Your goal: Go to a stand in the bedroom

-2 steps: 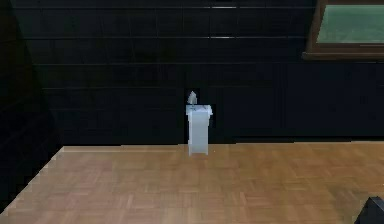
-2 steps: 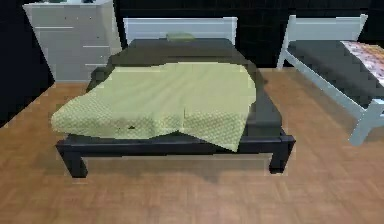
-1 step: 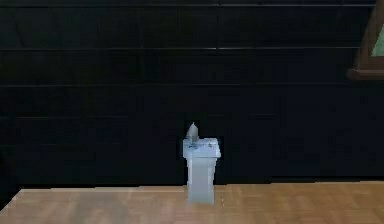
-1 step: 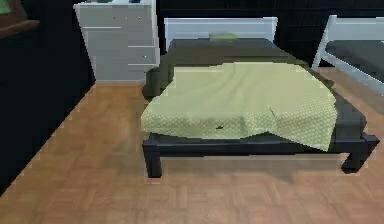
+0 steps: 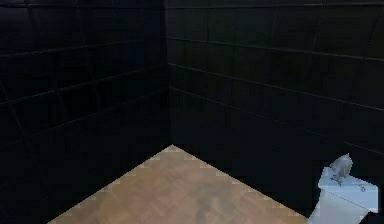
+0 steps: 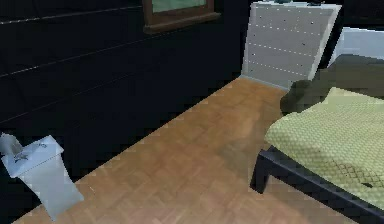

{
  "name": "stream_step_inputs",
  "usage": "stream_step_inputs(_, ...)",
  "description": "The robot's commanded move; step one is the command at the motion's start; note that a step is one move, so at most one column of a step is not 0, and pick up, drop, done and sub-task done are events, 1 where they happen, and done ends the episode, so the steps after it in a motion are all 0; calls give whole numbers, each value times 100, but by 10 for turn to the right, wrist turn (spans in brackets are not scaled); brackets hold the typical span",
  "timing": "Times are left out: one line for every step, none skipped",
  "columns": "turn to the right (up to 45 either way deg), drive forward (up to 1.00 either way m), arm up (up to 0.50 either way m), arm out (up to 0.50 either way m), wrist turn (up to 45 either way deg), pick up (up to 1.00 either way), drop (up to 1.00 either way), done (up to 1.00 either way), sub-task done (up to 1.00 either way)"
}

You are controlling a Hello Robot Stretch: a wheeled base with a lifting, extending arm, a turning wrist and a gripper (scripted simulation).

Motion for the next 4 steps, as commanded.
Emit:
stream_step_inputs(0, 65, 0, 0, 0, 0, 0, 0, 0)
stream_step_inputs(450, 0, 0, 0, 0, 0, 0, 0, 0)
stream_step_inputs(270, 0, 0, 0, 0, 0, 0, 0, 0)
stream_step_inputs(0, 0, 0, 0, 0, 0, 0, 100, 0)
